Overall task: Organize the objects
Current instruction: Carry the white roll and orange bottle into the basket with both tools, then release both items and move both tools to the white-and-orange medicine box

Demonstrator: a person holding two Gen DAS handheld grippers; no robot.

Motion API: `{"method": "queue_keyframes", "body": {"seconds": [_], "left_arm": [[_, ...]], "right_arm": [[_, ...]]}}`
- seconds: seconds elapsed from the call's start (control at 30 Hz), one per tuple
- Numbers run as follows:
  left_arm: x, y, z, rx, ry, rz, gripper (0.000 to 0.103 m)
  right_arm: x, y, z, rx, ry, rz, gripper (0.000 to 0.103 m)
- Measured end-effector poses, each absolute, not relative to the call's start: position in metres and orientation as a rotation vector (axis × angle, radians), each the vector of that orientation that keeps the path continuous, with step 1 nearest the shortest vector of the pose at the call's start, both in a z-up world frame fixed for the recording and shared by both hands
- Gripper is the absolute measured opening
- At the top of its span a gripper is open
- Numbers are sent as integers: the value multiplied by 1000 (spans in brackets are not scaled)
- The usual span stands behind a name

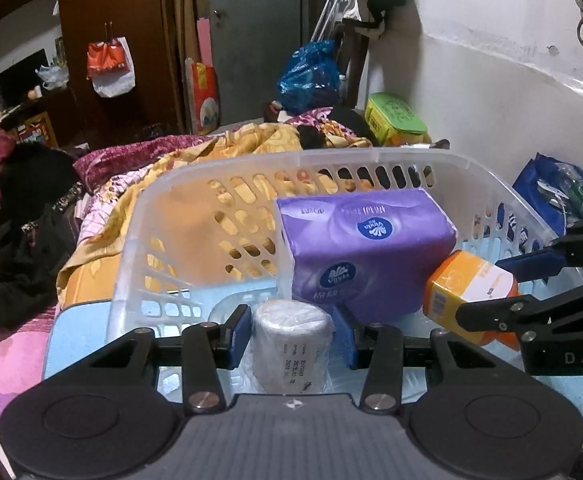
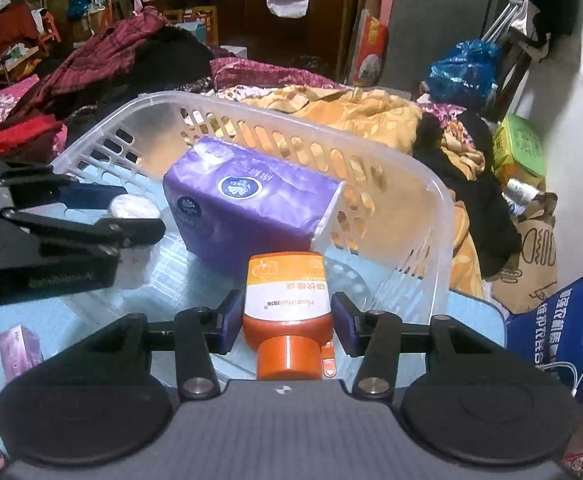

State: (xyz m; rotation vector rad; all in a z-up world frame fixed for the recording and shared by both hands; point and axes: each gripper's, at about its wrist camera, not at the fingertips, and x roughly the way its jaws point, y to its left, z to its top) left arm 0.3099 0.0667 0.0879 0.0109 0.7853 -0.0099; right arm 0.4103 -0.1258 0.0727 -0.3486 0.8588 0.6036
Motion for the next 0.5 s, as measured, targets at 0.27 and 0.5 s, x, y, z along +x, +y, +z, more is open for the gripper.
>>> {"method": "queue_keyframes", "body": {"seconds": [0.27, 0.5], "left_arm": [[305, 64, 90, 15, 757, -40, 63], [234, 66, 128, 24, 507, -5, 79]], "right_arm": [[431, -132, 71, -297, 930, 611, 67], [403, -147, 92, -276, 794, 637, 88]]}}
